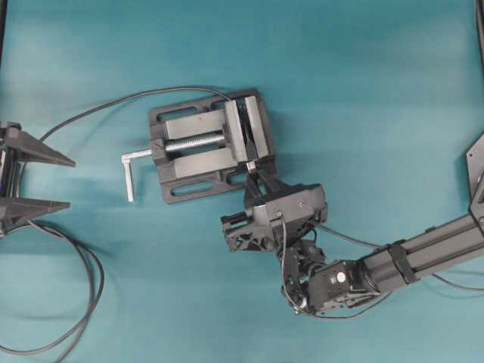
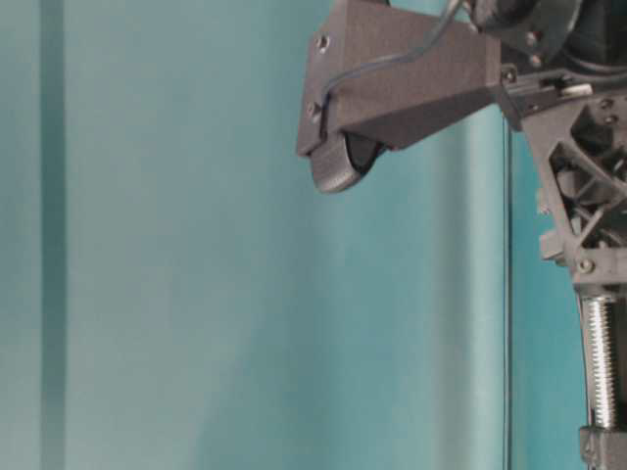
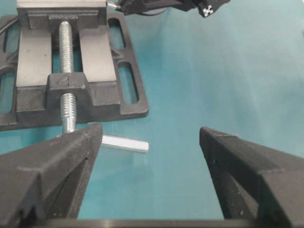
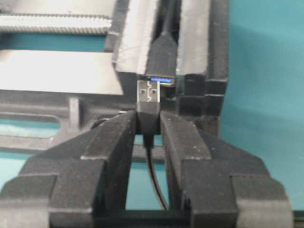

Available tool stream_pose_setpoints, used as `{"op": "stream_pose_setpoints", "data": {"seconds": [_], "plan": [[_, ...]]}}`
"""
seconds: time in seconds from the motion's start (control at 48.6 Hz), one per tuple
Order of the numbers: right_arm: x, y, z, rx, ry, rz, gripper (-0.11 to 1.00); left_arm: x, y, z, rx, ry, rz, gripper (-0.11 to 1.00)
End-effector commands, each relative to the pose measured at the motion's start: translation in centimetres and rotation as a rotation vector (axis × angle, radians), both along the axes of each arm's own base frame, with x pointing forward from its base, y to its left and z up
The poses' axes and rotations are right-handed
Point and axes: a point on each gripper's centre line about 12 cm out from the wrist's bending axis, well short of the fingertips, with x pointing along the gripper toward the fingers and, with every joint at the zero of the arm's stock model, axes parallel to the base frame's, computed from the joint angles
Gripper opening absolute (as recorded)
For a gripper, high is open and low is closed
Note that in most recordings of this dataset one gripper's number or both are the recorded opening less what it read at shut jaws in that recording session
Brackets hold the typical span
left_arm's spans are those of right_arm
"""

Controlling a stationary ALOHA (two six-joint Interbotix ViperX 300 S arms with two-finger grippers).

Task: Insert the USB cable into the fixed female connector.
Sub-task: 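Push the USB plug into the blue port with the right gripper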

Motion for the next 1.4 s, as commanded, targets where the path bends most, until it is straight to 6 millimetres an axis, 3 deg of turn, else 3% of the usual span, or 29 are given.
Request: {"op": "stream_pose_setpoints", "data": {"seconds": [0.0,0.617,1.379], "plan": [[0.3,-0.5,2.3,0.012,-0.054,-0.008,0.22,0.3,0.0,0.4,-0.001,-0.009,0.001,0.98],[-0.3,-1.4,3.0,0.012,-0.054,-0.023,0.22,0.3,0.0,0.4,-0.002,-0.009,0.002,0.98],[0.9,-3.7,3.4,0.015,-0.039,-0.051,0.22,0.3,0.0,0.4,-0.002,-0.009,0.004,0.98]]}}
